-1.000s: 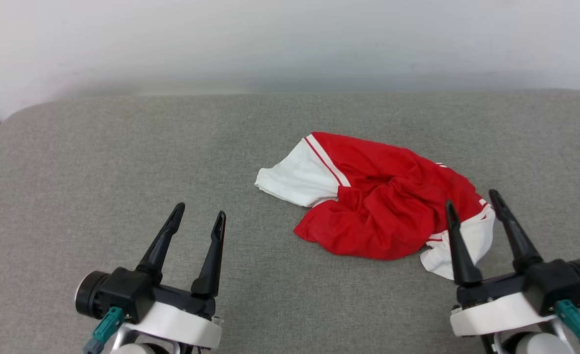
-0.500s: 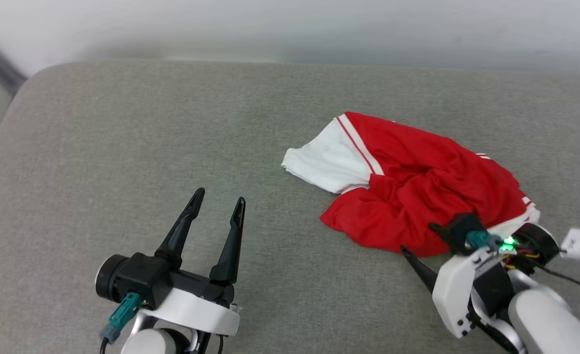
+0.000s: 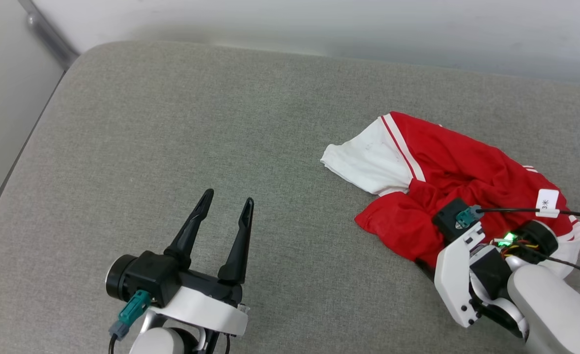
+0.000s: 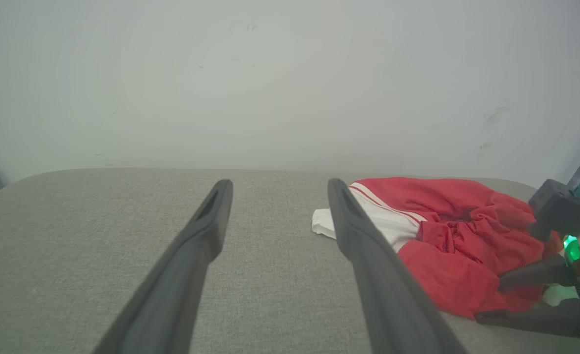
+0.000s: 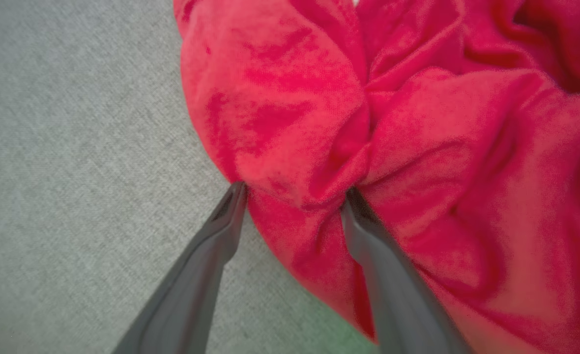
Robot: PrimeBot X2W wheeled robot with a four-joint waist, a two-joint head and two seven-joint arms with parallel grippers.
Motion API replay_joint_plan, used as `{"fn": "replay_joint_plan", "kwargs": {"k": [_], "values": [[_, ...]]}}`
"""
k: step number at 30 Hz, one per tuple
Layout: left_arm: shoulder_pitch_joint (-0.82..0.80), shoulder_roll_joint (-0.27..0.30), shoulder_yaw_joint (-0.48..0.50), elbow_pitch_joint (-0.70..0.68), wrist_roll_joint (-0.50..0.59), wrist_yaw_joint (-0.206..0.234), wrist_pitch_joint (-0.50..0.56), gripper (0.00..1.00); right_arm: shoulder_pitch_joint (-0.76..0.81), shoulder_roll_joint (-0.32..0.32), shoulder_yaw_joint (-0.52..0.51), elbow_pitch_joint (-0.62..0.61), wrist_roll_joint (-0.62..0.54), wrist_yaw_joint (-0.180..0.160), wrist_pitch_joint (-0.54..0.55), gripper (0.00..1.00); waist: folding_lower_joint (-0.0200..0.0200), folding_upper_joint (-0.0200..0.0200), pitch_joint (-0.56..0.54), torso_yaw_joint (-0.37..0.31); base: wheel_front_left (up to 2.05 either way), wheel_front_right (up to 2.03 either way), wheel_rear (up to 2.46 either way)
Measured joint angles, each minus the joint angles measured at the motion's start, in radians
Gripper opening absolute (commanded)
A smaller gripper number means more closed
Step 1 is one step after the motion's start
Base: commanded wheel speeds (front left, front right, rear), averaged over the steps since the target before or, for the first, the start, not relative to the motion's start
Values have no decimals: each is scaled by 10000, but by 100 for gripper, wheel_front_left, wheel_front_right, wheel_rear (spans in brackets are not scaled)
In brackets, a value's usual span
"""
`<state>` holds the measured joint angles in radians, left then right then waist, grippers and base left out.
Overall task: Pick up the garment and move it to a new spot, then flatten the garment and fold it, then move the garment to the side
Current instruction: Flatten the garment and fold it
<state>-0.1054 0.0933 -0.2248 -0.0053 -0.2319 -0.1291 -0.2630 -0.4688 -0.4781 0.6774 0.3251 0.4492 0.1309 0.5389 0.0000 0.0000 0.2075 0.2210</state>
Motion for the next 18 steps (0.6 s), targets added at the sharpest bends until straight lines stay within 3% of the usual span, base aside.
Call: {"fn": "replay_joint_plan", "kwargs": {"k": [1,2,8,18], "values": [[17,0,-4,13,0,0,0,100,-25,-19,134,82,130,-4,0,4,0,0,-24,8,0,0,0],[44,-2,-10,21,0,0,0,100,-40,-36,253,140,274,-12,-6,0,0,0,-54,7,0,0,0],[175,33,50,54,0,0,0,100,-16,-314,1030,-44,1179,-15,-117,0,0,0,-266,-218,0,0,0],[212,125,73,38,-4,0,0,100,848,-1413,1726,-1653,2130,-2,-42,0,0,0,-629,-958,0,0,0]]}}
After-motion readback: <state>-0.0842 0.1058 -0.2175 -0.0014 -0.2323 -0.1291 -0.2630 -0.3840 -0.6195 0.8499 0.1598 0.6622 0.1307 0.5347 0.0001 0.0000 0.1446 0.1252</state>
